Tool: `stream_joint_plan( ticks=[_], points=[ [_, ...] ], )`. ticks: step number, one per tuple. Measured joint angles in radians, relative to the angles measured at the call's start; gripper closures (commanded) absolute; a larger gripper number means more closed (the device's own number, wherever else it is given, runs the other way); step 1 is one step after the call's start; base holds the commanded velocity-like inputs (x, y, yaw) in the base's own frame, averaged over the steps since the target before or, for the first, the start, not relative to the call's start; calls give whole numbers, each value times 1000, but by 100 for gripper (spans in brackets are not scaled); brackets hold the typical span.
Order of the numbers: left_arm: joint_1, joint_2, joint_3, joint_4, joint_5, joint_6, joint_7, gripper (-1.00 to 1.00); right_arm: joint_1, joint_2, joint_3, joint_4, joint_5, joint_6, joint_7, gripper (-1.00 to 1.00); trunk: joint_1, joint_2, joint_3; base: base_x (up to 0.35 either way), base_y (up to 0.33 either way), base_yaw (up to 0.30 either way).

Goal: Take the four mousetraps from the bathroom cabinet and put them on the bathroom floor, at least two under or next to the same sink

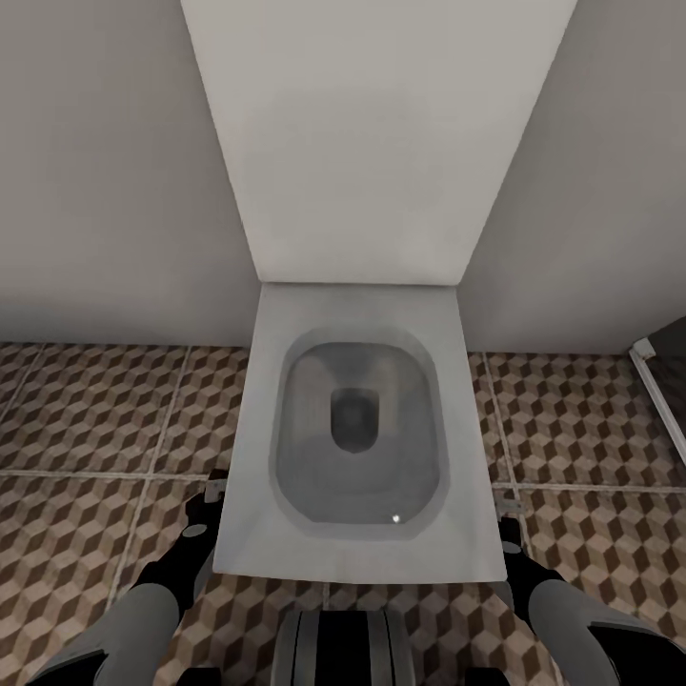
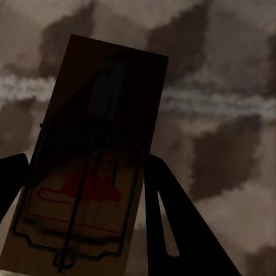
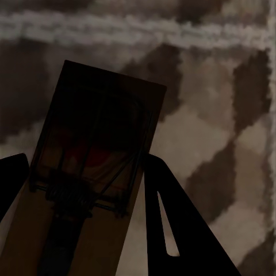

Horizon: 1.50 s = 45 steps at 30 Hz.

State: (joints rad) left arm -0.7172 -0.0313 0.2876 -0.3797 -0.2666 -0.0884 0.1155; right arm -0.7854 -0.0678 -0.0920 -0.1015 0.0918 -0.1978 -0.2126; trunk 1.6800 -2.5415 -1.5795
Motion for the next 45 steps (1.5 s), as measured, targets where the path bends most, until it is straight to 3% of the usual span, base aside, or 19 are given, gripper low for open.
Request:
stream_joint_plan(
  ticks=[8, 14, 23, 38, 45],
  points=[
    [0, 1, 0, 1, 0, -4, 0, 100, 0, 0, -3, -5, -1, -1, 1, 100, 0, 0, -4, 0, 0, 0],
    [0, 3, 0, 1, 0, -4, 0, 100, 0, 0, -11, 0, -6, -113, 2, 100, 3, -2, -27, 0, 0, 0],
    [0, 3, 0, 1, 0, -4, 0, 100, 0, 0, 0, -55, -2, -27, 0, 100, 3, -2, -27, 0, 0, 0],
    [0, 3, 0, 2, 0, -5, 0, 100, 0, 0, 0, -61, -4, -18, 1, 100, 3, -2, -27, 0, 0, 0],
    [0, 4, 0, 2, 0, -6, 0, 100, 0, -8, 13, -52, -42, -37, 12, 100, 3, -2, -27, 0, 0, 0]
  ],
)
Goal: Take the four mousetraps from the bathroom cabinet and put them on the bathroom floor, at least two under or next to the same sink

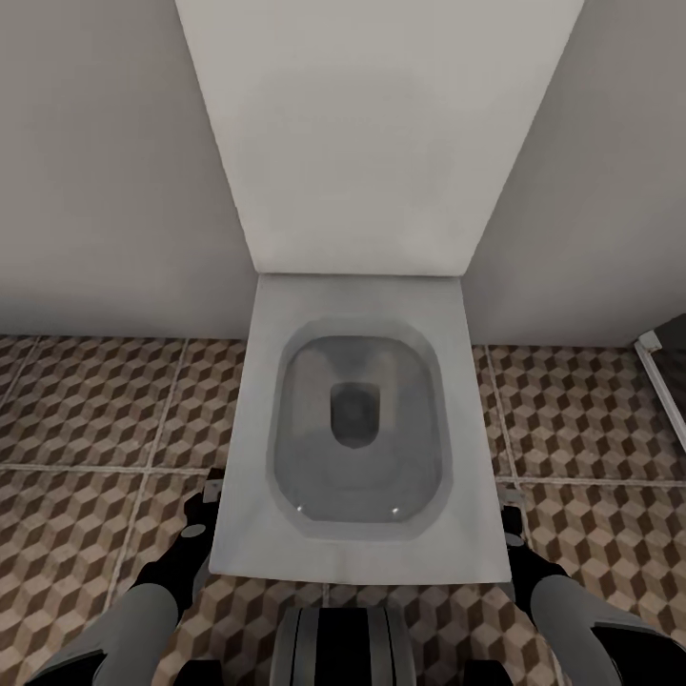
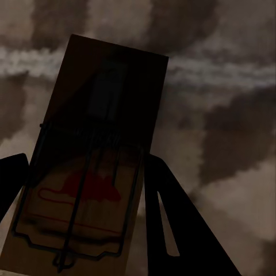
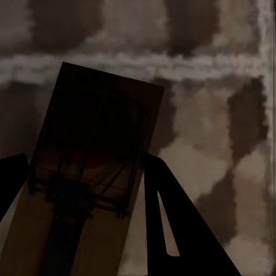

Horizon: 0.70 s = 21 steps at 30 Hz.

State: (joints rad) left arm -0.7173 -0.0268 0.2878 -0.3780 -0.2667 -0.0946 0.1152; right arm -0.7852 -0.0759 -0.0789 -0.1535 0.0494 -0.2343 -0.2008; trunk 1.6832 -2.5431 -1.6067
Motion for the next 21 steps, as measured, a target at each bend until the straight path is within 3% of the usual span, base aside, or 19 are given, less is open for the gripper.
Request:
stream_joint_plan(
  ticks=[7, 12, 21],
  points=[
    [0, 0, 0, 0, 0, 1, 0, 100, 0, -25, -6, 7, -36, -8, 63, 100, 0, 0, 0, 0, 0, 0],
    [0, 0, 0, 0, 0, 1, 0, 100, 0, -30, -17, 41, -63, -47, 68, 100, 0, 0, 0, 0, 0, 0],
    [0, 1, 0, 0, 0, 1, 0, 100, 0, -32, -20, 73, -70, -87, 71, 100, 0, 0, 0, 0, 0, 0]
  ],
)
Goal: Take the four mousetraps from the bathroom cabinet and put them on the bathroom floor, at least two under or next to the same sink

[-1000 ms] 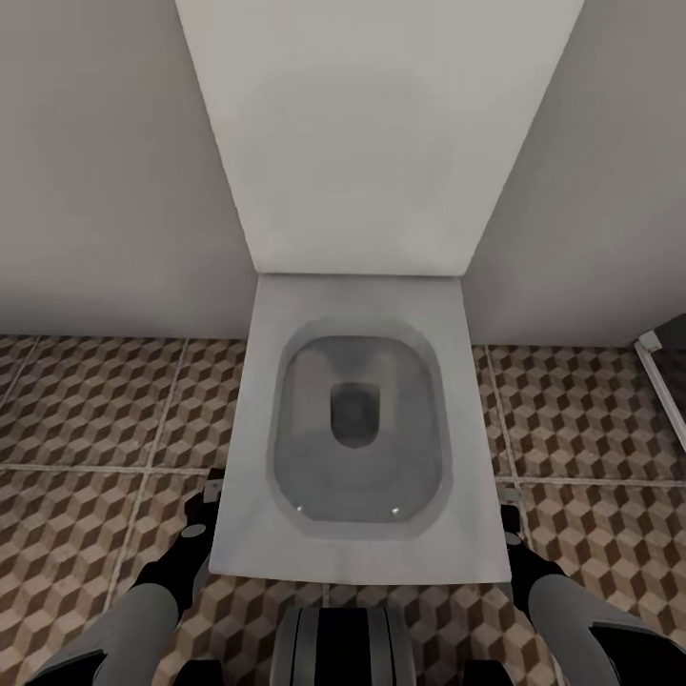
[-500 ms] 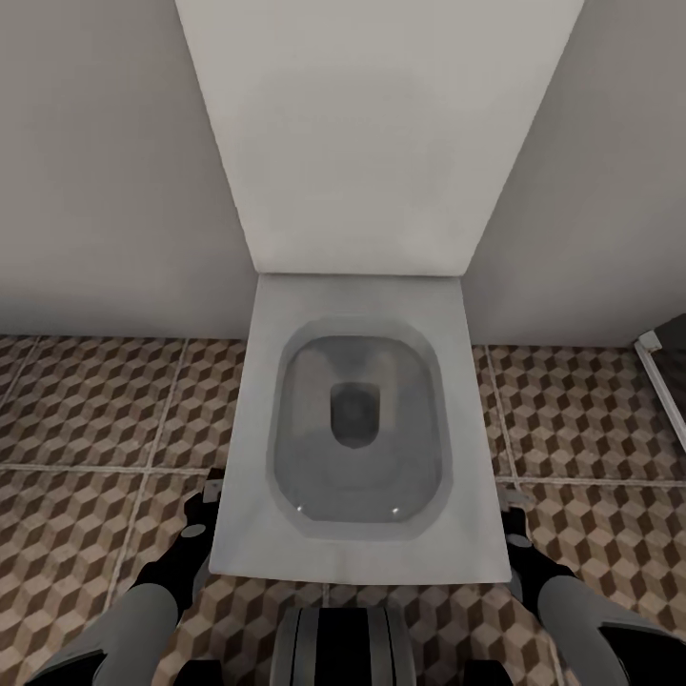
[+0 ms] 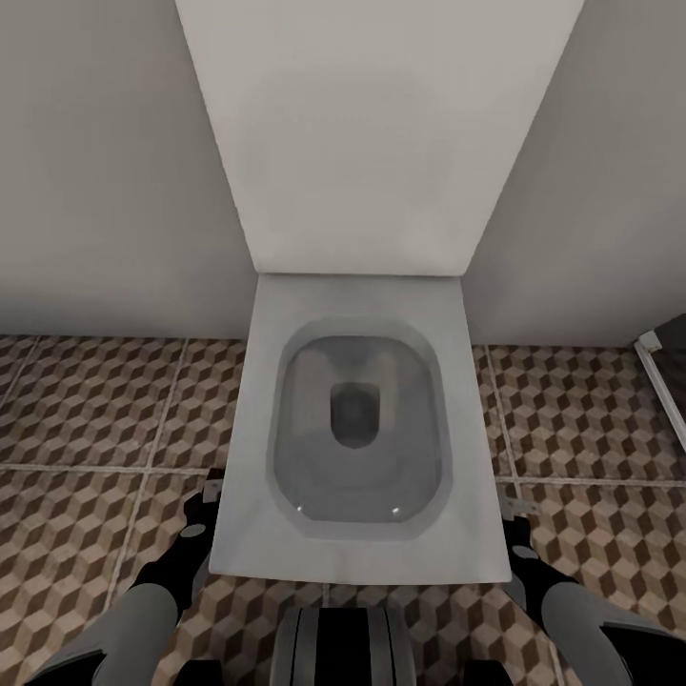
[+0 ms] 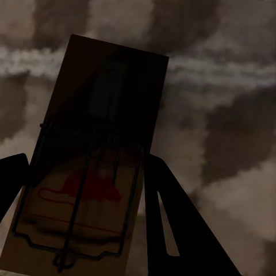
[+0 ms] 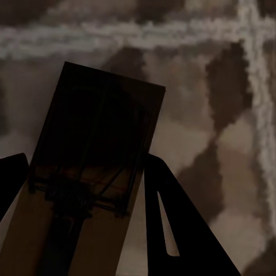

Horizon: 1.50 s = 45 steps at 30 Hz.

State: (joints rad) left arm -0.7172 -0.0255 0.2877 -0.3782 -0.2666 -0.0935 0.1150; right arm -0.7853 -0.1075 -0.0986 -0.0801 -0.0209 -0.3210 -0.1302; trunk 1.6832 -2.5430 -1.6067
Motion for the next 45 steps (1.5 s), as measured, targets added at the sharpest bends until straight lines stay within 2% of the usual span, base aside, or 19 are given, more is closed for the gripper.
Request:
stream_joint_plan(
  ticks=[11, 18, 25, 35, 45],
  points=[
    [0, 0, 0, 0, 1, 1, -1, 100, 9, 0, -15, 2, -4, -14, 30, 100, 0, 0, 0, 0, 0, 0],
    [0, 0, 0, 0, 2, 0, -1, 100, 9, 0, -13, 8, -4, -23, 39, 100, 0, 0, 0, 0, 0, 0],
    [0, 0, 0, 0, 2, 1, -1, 100, 10, 2, 4, 18, -4, -63, 37, 100, 0, 0, 0, 0, 0, 0],
    [0, 0, 0, 0, 2, 1, -1, 100, 10, 3, 1, 6, -4, -75, 37, 100, 0, 0, 0, 0, 0, 0],
    [0, -1, 0, 0, 2, 1, -1, 100, 10, 4, -2, -80, -5, -67, 39, 100, 0, 0, 0, 0, 0, 0]
  ],
)
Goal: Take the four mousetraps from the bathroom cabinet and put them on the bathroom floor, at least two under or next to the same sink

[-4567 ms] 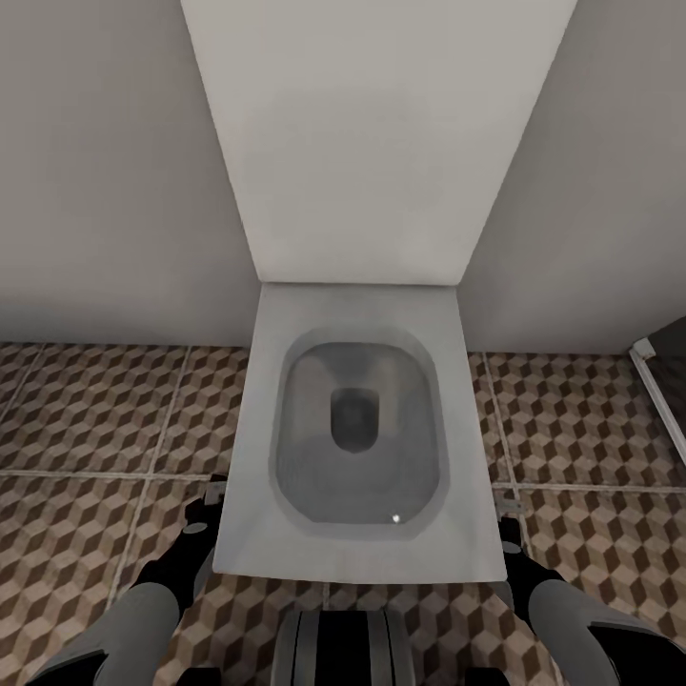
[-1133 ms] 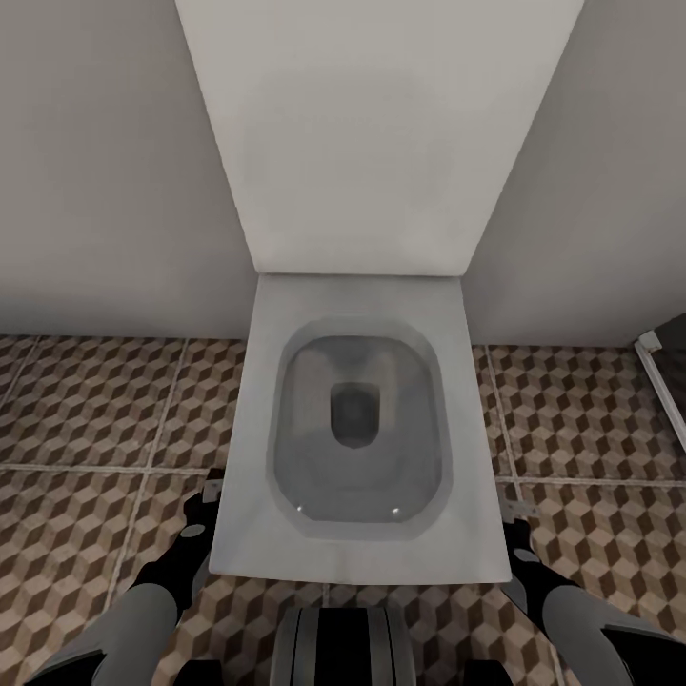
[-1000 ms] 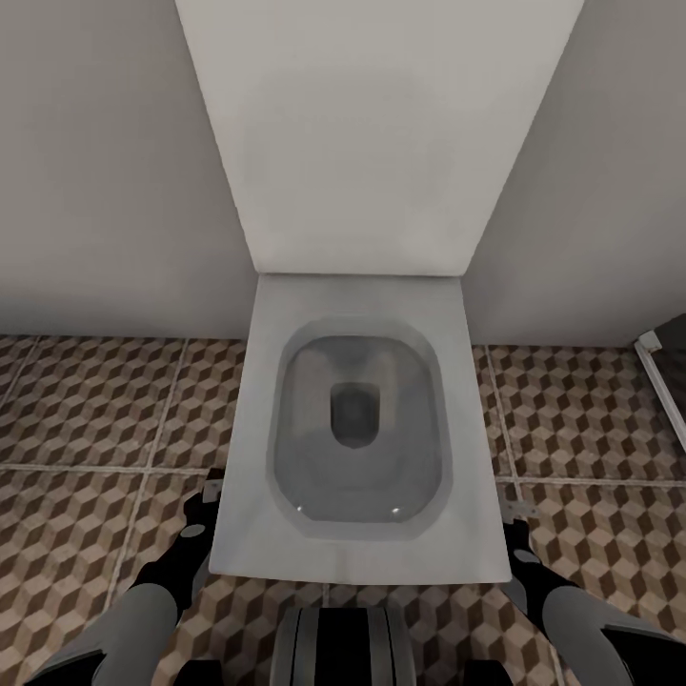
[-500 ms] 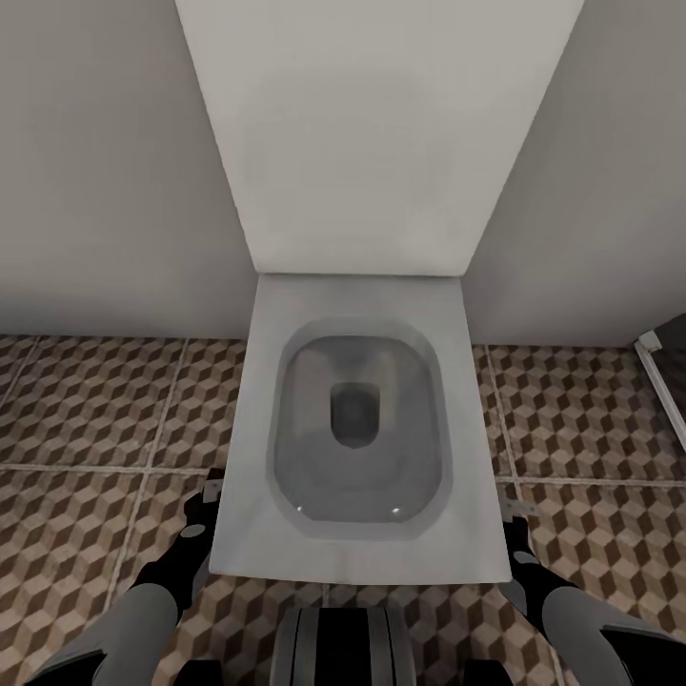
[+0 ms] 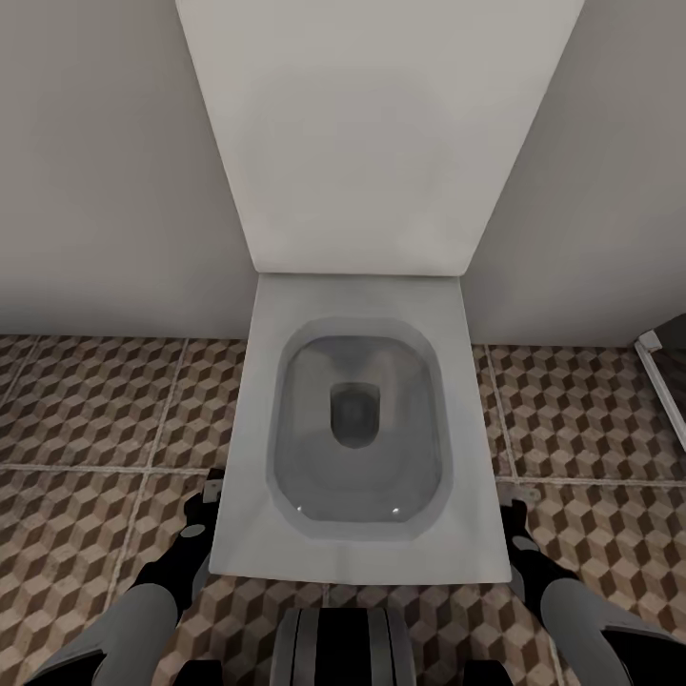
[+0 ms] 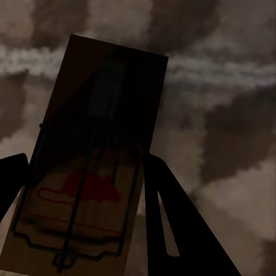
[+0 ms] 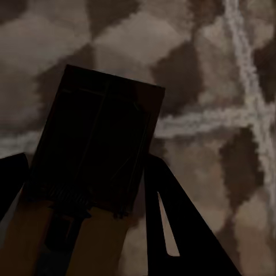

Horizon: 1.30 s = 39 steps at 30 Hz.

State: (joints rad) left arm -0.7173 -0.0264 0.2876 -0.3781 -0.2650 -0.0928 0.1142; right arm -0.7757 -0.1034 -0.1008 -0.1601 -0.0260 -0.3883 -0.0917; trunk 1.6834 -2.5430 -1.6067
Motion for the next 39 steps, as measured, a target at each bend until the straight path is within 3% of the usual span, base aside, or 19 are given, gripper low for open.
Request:
stream_joint_plan(
  ticks=[39],
  points=[
    [0, 0, 0, -2, -1, 0, 0, 100, 0, -2, -1, -17, -1, 5, 22, 100, 0, 0, 0, 0, 0, 0]
  ],
)
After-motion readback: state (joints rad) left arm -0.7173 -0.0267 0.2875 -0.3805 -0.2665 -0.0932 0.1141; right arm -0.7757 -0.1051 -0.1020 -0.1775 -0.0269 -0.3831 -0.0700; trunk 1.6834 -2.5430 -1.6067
